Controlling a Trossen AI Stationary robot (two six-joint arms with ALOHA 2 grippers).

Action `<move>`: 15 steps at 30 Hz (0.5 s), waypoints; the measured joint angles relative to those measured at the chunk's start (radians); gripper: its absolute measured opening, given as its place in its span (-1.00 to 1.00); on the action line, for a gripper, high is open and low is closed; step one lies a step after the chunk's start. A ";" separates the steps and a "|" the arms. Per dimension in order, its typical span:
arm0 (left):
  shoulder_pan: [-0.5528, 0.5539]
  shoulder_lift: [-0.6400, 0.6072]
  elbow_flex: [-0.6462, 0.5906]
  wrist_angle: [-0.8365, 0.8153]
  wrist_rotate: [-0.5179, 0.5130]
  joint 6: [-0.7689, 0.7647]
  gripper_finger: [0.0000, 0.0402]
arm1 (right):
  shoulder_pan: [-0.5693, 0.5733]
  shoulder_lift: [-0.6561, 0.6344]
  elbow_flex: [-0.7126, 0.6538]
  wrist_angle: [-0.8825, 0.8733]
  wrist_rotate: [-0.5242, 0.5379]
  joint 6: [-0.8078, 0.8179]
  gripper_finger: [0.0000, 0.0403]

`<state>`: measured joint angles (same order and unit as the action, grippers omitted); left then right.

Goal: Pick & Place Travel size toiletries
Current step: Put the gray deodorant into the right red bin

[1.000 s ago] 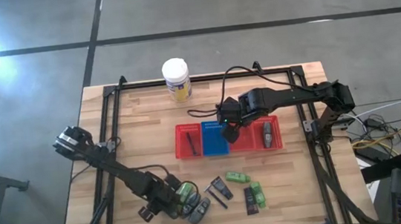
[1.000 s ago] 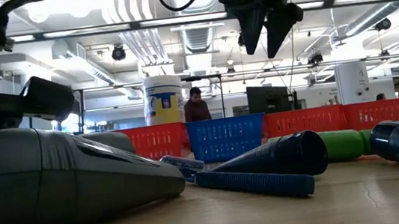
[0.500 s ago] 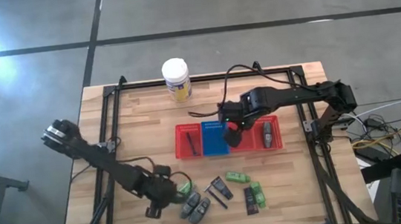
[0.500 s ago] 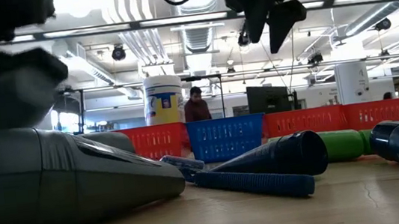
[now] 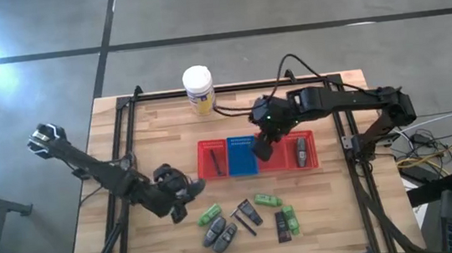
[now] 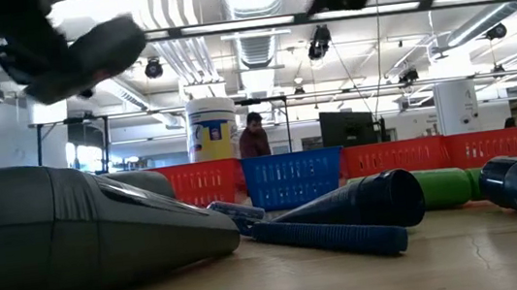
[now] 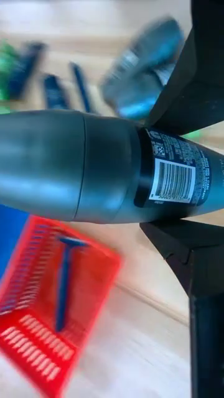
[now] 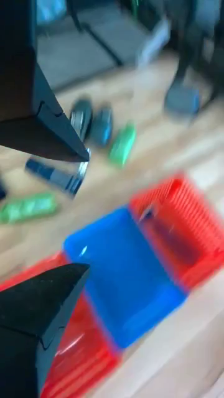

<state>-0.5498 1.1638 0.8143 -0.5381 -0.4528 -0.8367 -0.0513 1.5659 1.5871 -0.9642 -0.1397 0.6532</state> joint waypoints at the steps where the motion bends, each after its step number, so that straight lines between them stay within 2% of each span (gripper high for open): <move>1: 0.014 -0.006 0.000 0.034 0.005 0.015 -0.01 | 0.008 -0.005 0.000 0.039 -0.018 -0.020 0.34; 4: 0.072 -0.008 0.007 0.122 0.053 0.085 -0.01 | 0.048 -0.009 0.002 0.131 -0.041 -0.128 0.31; 10: 0.232 0.016 0.036 0.216 0.252 0.215 -0.01 | 0.120 0.005 0.005 0.121 -0.046 -0.362 0.23; 15: 0.323 0.042 0.064 0.282 0.416 0.326 -0.01 | 0.147 0.006 0.005 0.116 0.052 -0.448 0.21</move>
<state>-0.2268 1.2060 0.8783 -0.2563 -0.0364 -0.5108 0.0958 1.5719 1.5917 -0.8486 -0.0876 0.2051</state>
